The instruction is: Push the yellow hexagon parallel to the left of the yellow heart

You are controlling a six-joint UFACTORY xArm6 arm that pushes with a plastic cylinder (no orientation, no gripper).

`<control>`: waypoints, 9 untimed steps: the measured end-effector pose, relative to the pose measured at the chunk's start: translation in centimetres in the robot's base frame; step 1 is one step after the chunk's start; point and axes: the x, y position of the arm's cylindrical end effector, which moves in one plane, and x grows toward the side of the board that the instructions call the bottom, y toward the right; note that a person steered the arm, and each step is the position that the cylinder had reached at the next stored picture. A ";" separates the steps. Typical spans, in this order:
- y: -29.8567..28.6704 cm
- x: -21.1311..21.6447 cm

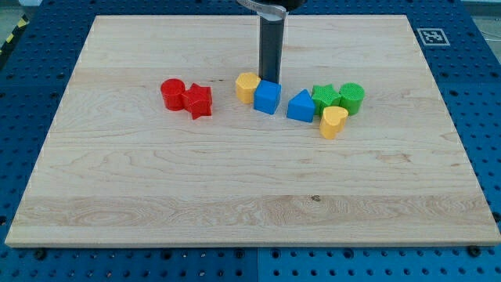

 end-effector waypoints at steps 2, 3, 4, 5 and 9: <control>0.3 3.7; 0.9 5.4; 0.9 2.7; -0.1 -0.5; -2.3 4.0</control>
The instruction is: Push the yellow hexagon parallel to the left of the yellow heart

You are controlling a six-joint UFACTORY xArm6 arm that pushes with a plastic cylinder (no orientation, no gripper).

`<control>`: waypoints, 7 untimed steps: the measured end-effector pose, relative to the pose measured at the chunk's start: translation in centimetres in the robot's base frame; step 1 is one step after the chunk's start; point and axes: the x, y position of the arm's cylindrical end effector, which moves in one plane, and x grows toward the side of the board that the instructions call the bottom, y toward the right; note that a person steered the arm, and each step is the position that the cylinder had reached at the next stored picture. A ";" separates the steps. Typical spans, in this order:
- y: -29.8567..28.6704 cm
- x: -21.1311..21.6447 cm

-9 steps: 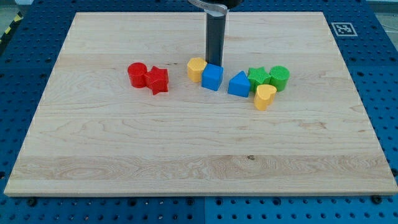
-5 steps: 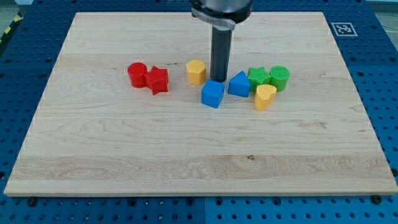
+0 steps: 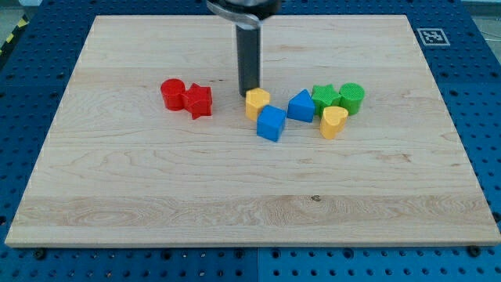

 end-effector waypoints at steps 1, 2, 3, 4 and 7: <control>1.2 0.7; 0.3 -0.8; -1.0 -0.1; 0.1 1.6; -0.2 3.7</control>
